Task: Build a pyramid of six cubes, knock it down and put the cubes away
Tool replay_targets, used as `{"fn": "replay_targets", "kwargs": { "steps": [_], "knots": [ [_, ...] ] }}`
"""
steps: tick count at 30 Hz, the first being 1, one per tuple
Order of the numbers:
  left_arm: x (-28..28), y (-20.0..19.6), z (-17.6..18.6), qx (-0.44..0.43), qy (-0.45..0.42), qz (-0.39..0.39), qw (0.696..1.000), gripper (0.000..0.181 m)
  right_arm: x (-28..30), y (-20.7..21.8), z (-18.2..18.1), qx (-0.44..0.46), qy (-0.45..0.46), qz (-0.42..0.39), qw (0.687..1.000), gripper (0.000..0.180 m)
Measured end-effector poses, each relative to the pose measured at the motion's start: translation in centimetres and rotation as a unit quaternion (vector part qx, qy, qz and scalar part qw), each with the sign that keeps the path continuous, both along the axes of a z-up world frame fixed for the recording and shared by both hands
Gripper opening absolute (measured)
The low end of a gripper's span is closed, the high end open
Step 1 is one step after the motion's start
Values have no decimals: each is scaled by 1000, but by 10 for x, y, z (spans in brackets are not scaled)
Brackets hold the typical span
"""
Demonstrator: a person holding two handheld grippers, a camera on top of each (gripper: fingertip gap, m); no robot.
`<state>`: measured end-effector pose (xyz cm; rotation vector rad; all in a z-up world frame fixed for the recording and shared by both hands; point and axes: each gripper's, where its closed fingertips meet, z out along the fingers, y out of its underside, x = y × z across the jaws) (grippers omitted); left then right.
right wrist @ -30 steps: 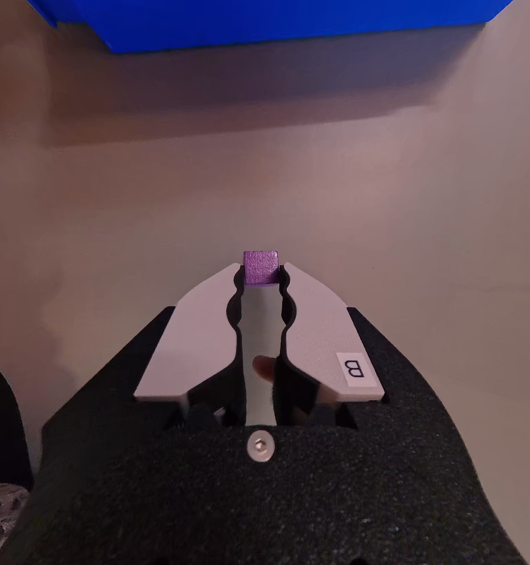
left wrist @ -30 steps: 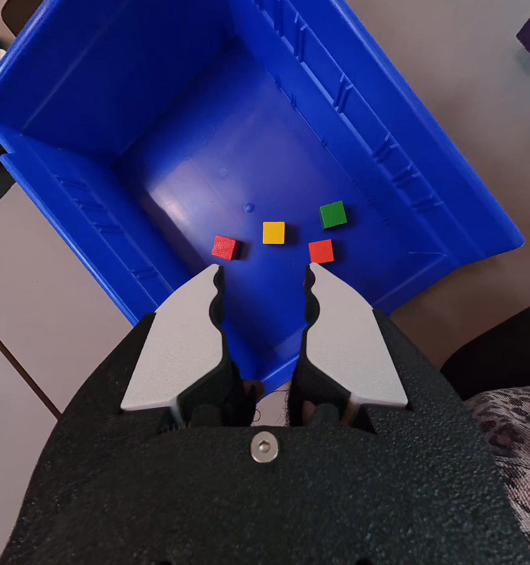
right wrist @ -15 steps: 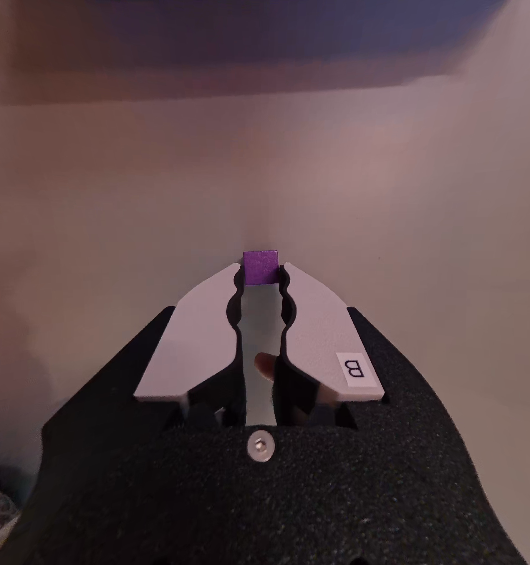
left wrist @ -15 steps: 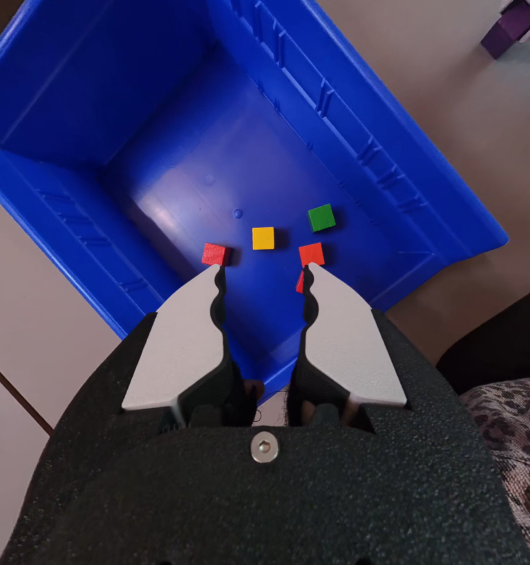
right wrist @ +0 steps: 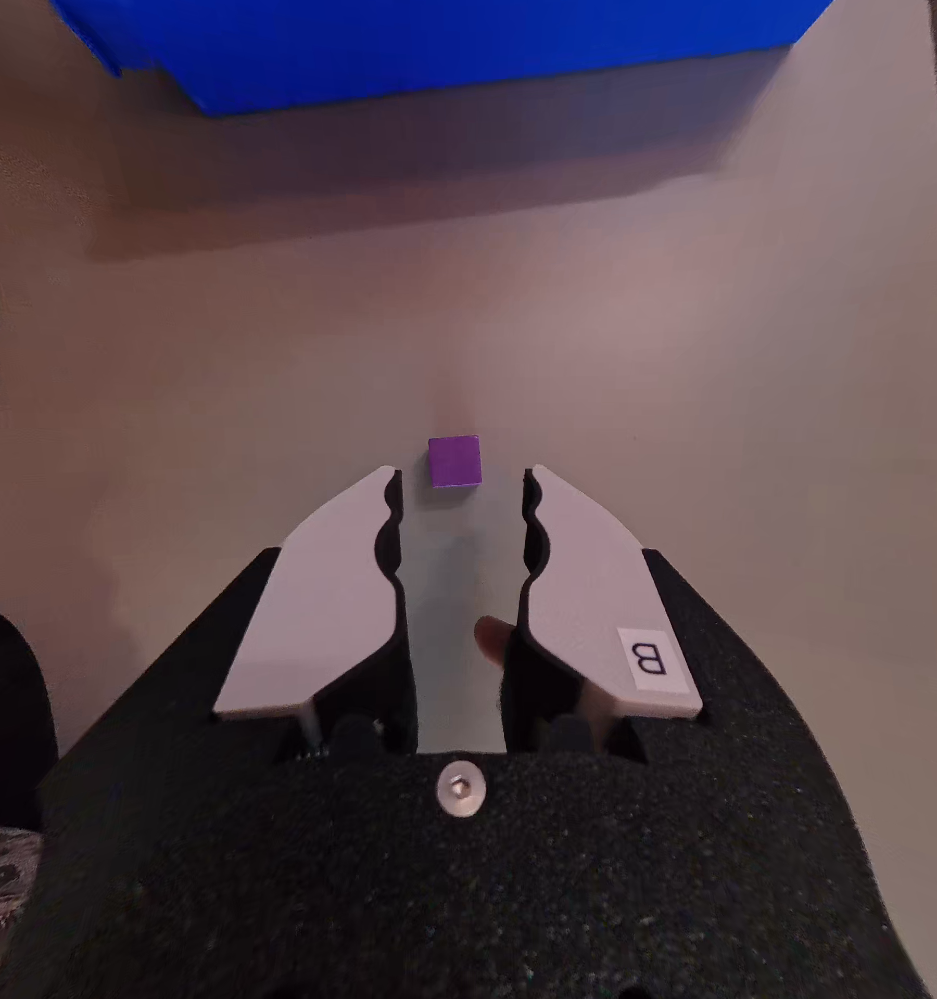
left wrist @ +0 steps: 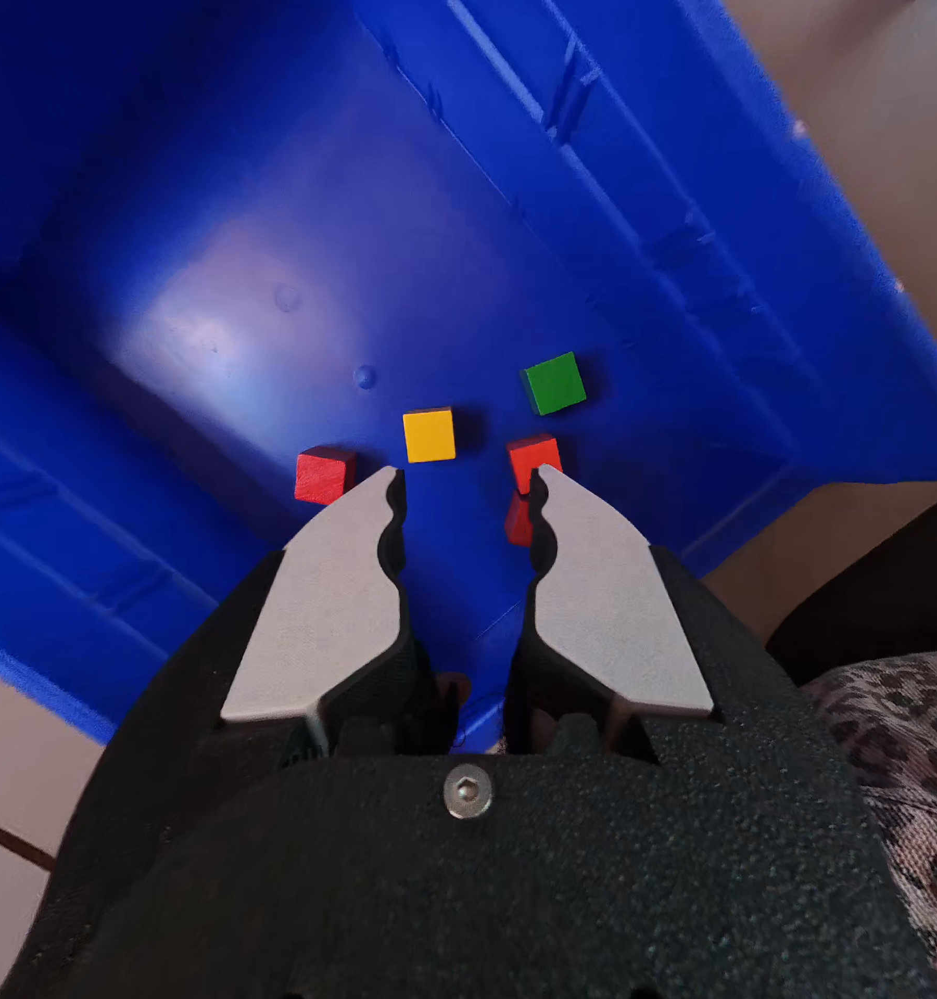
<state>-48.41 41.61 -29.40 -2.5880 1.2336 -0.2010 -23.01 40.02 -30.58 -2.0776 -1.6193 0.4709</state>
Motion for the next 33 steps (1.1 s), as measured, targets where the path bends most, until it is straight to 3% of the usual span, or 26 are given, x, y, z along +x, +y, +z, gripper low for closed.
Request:
{"fn": "replay_targets", "kwargs": {
  "steps": [1,7,11,13,15,17,19,21,22,23,24,29,33],
  "knots": [
    [0,2,-6,-6,5,-1,1000,42,1,0,4,5,4,-2,1000,42],
    [-2,11,-32,-32,21,-4,999,39,4,-5,11,0,4,0,1000,43],
    [0,18,-41,-39,8,-2,999,22,1,-7,18,7,12,6,1000,44],
    [12,21,-23,-20,-51,4,998,21,-4,-8,29,16,40,12,999,44],
    [29,41,21,91,-135,-3,987,21,-13,-7,49,38,91,15,995,44],
    [62,53,91,218,-282,-27,934,21,-26,-5,80,75,167,16,983,43],
    [101,36,177,295,-489,-78,818,21,-38,-8,120,107,263,17,959,37],
    [132,-20,235,259,-660,-210,673,21,-46,-17,162,118,365,21,923,31],
    [140,-46,247,229,-700,-278,616,21,-47,-22,180,116,407,23,906,30],
    [148,-60,250,216,-716,-314,585,21,-47,-27,195,113,439,24,891,30],
    [159,-64,249,214,-714,-328,581,20,-46,-31,206,113,462,23,879,30],
    [202,-64,216,201,-634,-359,655,21,-44,-48,230,147,478,39,865,29],
    [209,-68,214,200,-624,-369,659,21,-47,-53,229,155,464,49,871,29]
  ]
}}
